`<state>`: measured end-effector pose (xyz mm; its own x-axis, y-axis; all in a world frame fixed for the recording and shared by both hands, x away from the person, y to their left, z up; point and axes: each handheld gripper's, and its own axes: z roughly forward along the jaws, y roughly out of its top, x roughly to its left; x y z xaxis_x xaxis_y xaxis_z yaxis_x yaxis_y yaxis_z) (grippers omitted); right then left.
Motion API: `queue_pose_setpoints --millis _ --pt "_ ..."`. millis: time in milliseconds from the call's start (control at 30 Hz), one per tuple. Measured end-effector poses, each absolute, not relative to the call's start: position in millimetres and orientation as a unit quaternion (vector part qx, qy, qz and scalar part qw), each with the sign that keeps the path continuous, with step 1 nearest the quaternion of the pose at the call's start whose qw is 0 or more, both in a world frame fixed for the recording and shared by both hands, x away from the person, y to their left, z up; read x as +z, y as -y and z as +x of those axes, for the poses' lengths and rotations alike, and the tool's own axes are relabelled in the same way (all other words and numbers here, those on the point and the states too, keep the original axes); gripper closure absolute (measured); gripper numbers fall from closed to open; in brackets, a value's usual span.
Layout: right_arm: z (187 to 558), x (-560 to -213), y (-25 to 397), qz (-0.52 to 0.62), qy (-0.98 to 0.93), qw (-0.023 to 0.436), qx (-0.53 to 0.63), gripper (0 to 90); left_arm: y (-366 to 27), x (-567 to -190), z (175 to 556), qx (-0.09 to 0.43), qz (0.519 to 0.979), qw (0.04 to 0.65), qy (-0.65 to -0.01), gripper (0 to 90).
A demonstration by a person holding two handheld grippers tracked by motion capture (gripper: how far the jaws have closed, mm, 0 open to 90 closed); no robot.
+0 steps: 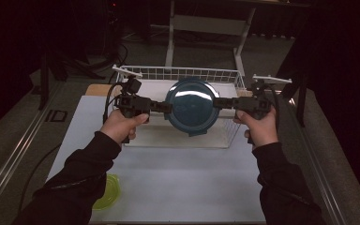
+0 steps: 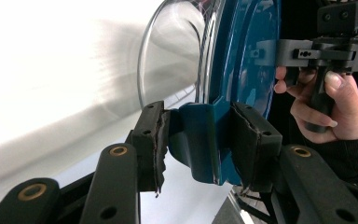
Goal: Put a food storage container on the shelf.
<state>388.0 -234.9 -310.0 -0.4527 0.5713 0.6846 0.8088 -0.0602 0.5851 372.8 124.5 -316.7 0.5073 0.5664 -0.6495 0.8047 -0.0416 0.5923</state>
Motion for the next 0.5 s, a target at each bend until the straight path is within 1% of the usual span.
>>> queue_pose_setpoints --millis 200,267,500 --pt "397 -311 229 -0.521 0.669 0.108 -0.518 55.7 -129 -318 388 -0.121 0.708 0.500 -0.483 56.5" --pt "401 -312 228 -0.528 0.665 0.114 -0.516 55.8 -131 -318 392 -0.127 0.705 0.499 -0.488 56.4" --pt "411 -311 226 -0.547 0.653 0.123 -0.509 55.0 -131 -319 399 -0.124 0.696 0.508 -0.492 54.8"
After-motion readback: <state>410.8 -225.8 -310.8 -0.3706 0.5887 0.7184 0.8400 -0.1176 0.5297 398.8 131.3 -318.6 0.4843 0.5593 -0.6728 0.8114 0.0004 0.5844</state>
